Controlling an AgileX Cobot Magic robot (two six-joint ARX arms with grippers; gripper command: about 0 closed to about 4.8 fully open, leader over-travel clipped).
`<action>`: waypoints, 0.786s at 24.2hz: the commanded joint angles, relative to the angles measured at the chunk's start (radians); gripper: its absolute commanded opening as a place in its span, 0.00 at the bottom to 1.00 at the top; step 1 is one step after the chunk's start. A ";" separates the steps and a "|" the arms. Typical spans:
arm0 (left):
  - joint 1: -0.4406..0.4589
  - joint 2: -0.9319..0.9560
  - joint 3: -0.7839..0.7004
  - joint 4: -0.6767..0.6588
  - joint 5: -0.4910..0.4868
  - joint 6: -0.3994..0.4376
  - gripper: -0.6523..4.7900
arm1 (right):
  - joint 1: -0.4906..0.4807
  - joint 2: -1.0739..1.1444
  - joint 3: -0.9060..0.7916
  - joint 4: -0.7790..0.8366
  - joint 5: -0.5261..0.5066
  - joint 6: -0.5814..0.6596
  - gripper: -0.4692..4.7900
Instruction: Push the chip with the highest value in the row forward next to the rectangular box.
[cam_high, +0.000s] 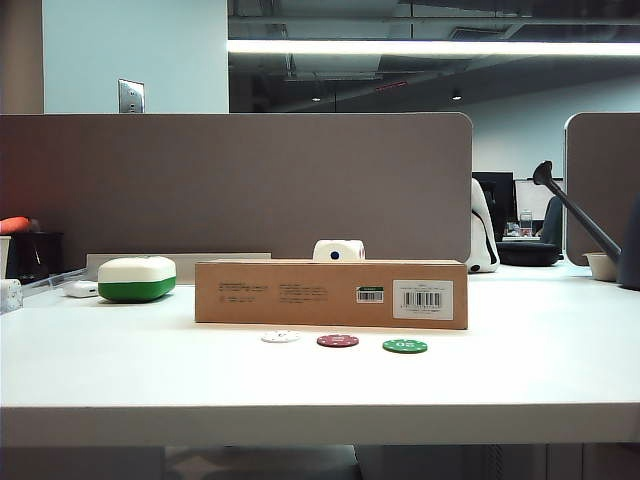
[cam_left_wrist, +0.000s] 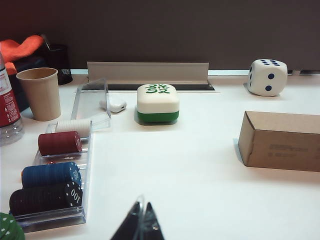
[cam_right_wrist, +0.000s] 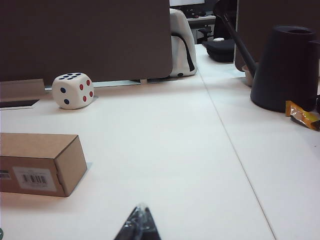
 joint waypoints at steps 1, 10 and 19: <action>0.002 0.000 0.004 0.008 -0.002 -0.003 0.11 | 0.001 -0.001 -0.005 0.021 0.002 -0.003 0.07; -0.071 0.009 0.004 0.009 -0.003 -0.003 0.11 | 0.001 -0.001 -0.005 0.021 0.002 -0.003 0.07; -0.288 0.134 0.004 0.009 -0.003 -0.003 0.11 | 0.001 0.000 -0.005 0.021 0.002 -0.003 0.07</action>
